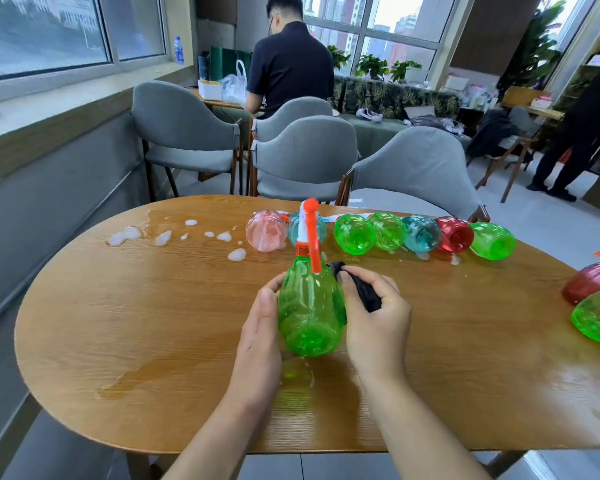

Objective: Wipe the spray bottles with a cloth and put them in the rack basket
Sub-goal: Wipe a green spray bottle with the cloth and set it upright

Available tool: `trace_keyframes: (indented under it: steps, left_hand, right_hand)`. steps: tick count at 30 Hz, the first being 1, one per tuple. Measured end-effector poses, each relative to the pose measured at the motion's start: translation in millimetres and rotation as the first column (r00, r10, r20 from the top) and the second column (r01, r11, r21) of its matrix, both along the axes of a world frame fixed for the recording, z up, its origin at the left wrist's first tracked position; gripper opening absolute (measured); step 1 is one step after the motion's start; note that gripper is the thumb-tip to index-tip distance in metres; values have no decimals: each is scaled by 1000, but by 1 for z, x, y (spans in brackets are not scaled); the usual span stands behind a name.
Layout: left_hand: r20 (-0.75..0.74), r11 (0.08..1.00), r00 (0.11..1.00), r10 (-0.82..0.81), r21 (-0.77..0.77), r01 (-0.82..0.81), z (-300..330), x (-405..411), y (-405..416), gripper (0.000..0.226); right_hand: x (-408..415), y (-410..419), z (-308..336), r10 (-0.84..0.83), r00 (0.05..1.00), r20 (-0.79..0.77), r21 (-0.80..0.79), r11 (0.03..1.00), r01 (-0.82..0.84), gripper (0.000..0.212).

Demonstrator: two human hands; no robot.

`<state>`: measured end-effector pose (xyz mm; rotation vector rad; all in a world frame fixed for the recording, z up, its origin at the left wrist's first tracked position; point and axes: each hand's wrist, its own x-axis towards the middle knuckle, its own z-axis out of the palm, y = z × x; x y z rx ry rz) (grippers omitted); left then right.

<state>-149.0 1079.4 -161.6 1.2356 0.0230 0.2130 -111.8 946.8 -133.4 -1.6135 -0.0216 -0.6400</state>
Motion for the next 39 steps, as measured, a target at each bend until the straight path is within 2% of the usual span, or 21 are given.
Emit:
trace_keyframes:
  steps: [2, 3, 5, 8, 12, 14, 16, 18, 20, 24, 27, 32, 33, 36, 37, 39]
  left_hand:
    - [22, 992, 1000, -18, 129, 15, 0, -2, 1, 72]
    - [37, 984, 999, -23, 180, 16, -1, -3, 1, 79]
    - [55, 990, 998, -44, 139, 36, 0, -3, 2, 70]
    - [20, 993, 994, -111, -33, 111, 4, -2, 2, 49]
    - [1, 995, 995, -96, -33, 96, 3, 0, 3, 38]
    - [9, 993, 993, -118, -22, 119, 2, -3, 3, 43]
    - [35, 993, 993, -109, 40, 108, 2, -5, 2, 59]
    - [80, 986, 995, -62, 158, 49, 1, -8, 2, 80]
    - [96, 973, 995, 6, 228, -28, 0, -7, 4, 88]
    - [110, 951, 992, 66, 294, -96, -4, -4, 4, 84]
    - [147, 948, 986, 73, 298, -115, -3, -5, 2, 81]
    - [156, 946, 984, 91, 296, -134, -2, -5, 5, 78]
    - [155, 947, 984, 89, 294, -132, -2, -5, 5, 78]
    - [155, 952, 985, 73, 283, -115, 0, -5, 4, 78]
    - [154, 954, 986, 67, 281, -109, 0, -5, 4, 79]
    - [154, 953, 986, 67, 283, -109, 1, -6, 4, 79]
  right_hand:
    - [-4, 1, 4, 51, 998, 38, -55, 997, -49, 15]
    - [-5, 0, 5, 78, 995, 56, -78, 994, -73, 14]
    - [-5, -2, 8, 95, 993, 76, -75, 993, -90, 12]
    - [1, -5, 10, 83, 995, 47, -1, 997, -83, 14]
    - [-1, -6, 4, 104, 994, 21, -56, 993, -103, 14]
    - [-8, -4, 1, 108, 993, 40, -95, 990, -104, 13]
    - [-10, -4, 2, 114, 992, 48, -124, 987, -107, 12]
    - [-9, -5, 6, 141, 989, 45, -194, 972, -130, 12]
    - [-5, -9, 12, 150, 986, 69, -270, 955, -126, 11]
    - [14, -12, 37, 93, 966, 239, -395, 918, 10, 11]
    - [29, -9, 48, 102, 952, 290, -523, 849, 68, 13]
    - [29, -5, 43, 319, 913, 255, -738, 674, -29, 14]
    - [33, -6, 46, 302, 915, 267, -734, 679, -10, 14]
    - [48, -8, 60, 114, 939, 326, -632, 764, 127, 14]
    - [50, -7, 62, 85, 941, 327, -624, 767, 147, 14]
    - [46, 0, 60, 147, 940, 307, -687, 718, 112, 13]
